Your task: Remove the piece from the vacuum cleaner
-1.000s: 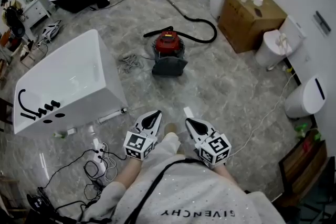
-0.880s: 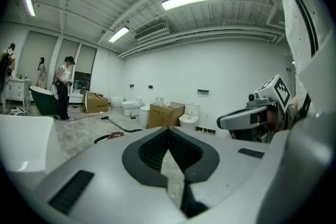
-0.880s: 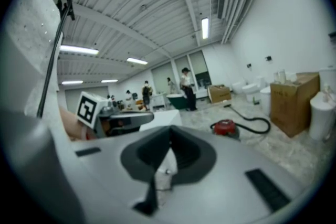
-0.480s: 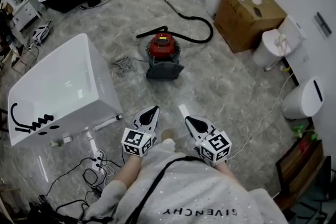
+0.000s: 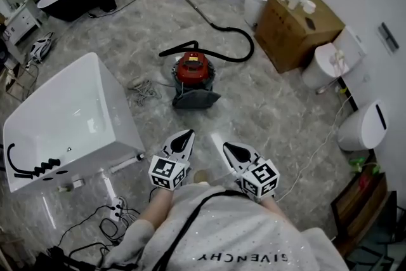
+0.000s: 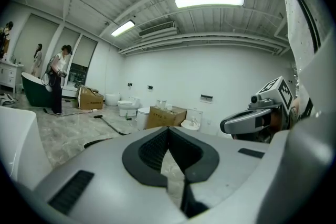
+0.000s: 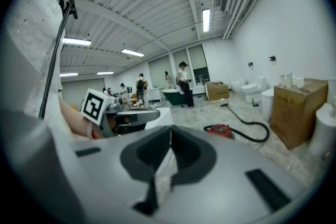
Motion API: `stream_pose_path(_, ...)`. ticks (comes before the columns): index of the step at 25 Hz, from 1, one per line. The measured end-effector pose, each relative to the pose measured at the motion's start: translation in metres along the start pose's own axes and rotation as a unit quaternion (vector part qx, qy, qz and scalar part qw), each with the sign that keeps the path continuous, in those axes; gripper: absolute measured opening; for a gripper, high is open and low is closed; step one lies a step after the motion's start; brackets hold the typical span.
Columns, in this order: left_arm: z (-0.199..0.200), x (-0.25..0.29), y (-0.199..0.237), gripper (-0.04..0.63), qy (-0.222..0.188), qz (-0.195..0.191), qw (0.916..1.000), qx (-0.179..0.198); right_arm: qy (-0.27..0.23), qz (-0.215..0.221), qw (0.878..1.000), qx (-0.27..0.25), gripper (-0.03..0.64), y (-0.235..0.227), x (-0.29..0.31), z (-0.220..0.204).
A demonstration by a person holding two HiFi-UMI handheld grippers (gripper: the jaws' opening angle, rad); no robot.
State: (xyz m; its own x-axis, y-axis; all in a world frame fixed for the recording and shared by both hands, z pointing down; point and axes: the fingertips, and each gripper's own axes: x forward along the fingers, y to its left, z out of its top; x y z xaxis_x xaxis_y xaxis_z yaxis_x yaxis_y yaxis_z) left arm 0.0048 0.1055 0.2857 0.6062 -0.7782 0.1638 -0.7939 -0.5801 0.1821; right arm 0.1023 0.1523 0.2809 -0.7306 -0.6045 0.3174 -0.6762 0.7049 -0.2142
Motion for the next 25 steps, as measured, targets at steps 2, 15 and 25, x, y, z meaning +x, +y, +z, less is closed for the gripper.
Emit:
stream_pose_path(2,0.001,0.005,0.011,0.017,-0.001,0.002,1.0000,-0.005,0.002,0.000,1.000,0.001,0.015,-0.005,0.010,0.002)
stream_pose_path(15,-0.014,0.009,0.033,0.017,0.019,0.024,0.9990,-0.032,0.027,0.015,0.999,0.010,0.015,-0.012,0.034,0.002)
stream_pose_path(25,-0.020,0.001,0.084,0.017,0.026,0.109,0.9928,-0.041,0.061,0.055,0.997,0.006,0.016,-0.030,0.070,0.003)
